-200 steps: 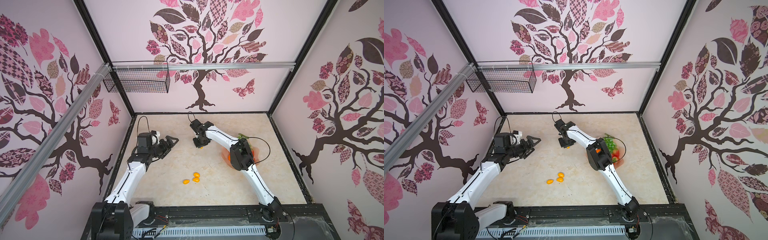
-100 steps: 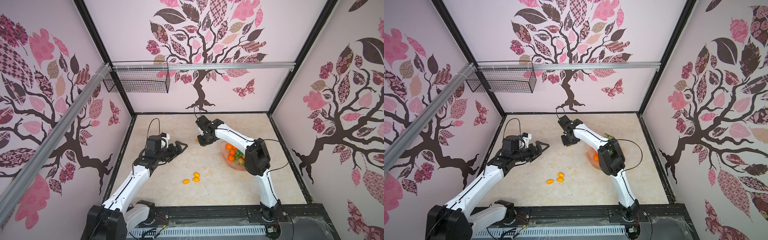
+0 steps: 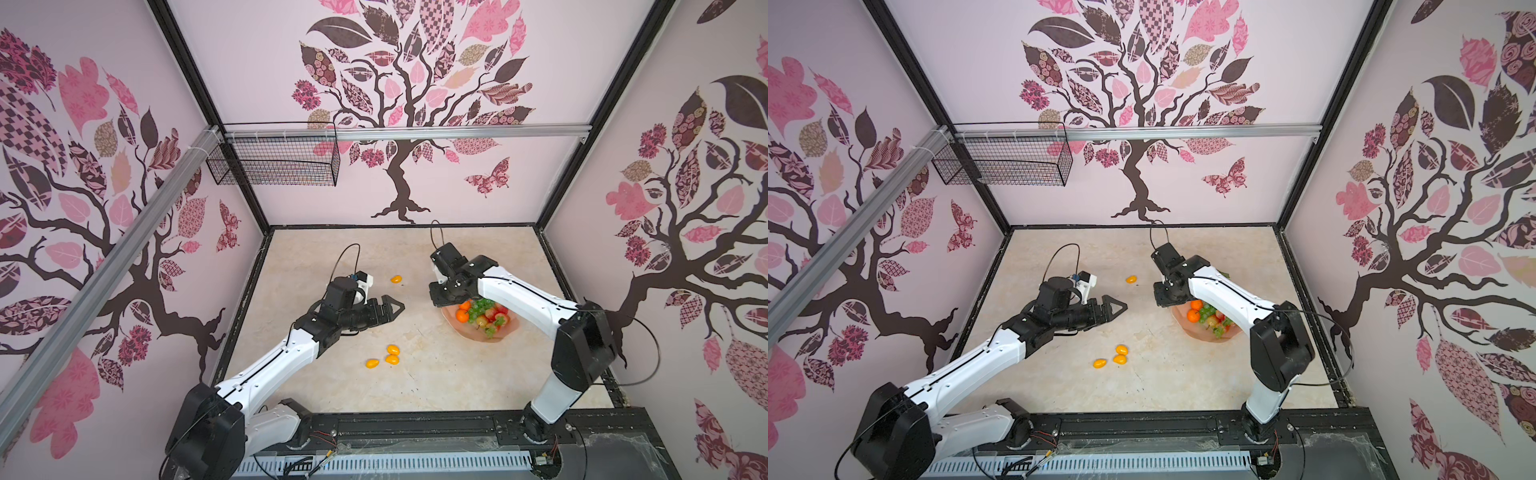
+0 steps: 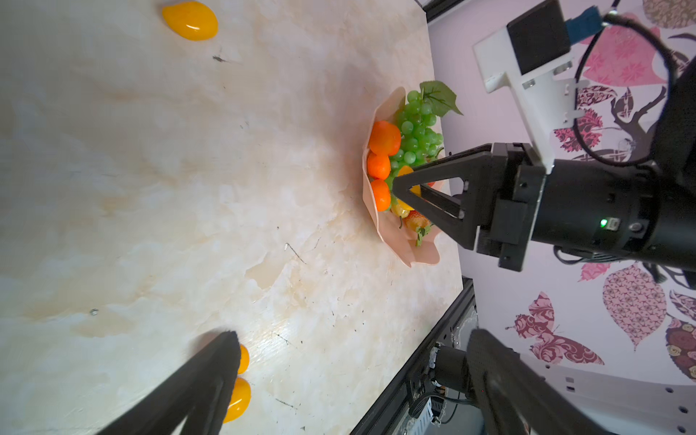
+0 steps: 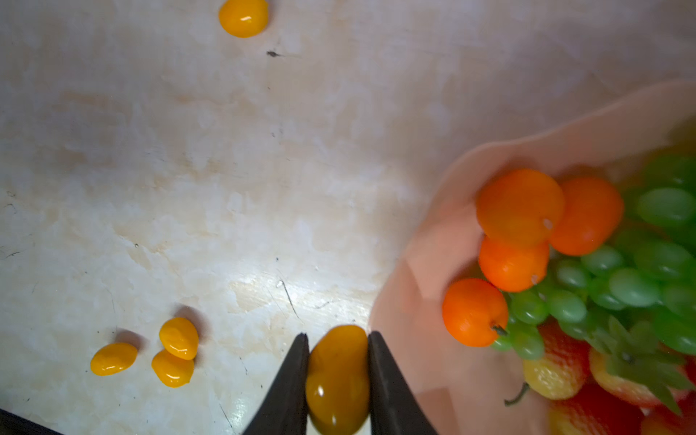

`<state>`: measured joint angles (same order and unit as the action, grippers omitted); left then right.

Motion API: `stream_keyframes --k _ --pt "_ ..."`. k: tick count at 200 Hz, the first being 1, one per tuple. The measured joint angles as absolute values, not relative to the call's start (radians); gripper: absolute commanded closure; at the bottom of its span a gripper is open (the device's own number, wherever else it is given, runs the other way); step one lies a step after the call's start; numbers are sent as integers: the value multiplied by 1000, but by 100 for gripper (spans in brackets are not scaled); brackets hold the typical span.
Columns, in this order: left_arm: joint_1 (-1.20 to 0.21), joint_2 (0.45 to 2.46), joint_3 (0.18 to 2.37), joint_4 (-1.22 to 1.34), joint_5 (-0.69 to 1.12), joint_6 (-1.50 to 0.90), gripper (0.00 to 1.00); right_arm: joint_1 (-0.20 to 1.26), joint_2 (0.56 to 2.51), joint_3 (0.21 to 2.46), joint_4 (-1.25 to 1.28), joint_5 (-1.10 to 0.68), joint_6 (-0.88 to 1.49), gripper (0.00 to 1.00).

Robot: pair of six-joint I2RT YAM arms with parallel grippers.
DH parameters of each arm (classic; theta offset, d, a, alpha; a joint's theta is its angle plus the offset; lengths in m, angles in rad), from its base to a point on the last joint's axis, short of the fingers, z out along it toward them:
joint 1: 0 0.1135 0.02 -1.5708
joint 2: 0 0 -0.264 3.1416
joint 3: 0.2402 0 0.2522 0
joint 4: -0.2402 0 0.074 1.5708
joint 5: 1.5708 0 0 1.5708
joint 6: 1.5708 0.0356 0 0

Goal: Arrange fruit in a fruit bowl
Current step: Pick up the fruit from the center of the table, then place the fruit in the fruit bowl.

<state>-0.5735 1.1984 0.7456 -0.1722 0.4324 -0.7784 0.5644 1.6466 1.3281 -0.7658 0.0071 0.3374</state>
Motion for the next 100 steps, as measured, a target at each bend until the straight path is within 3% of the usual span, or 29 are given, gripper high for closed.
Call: stream_keyframes --k 45,100 --pt "-706 1299 812 -158 381 -762 2 483 1478 1142 -750 11 352 73" --pt "-803 1391 897 -147 355 -752 2 432 1443 1012 -737 33 363 73"
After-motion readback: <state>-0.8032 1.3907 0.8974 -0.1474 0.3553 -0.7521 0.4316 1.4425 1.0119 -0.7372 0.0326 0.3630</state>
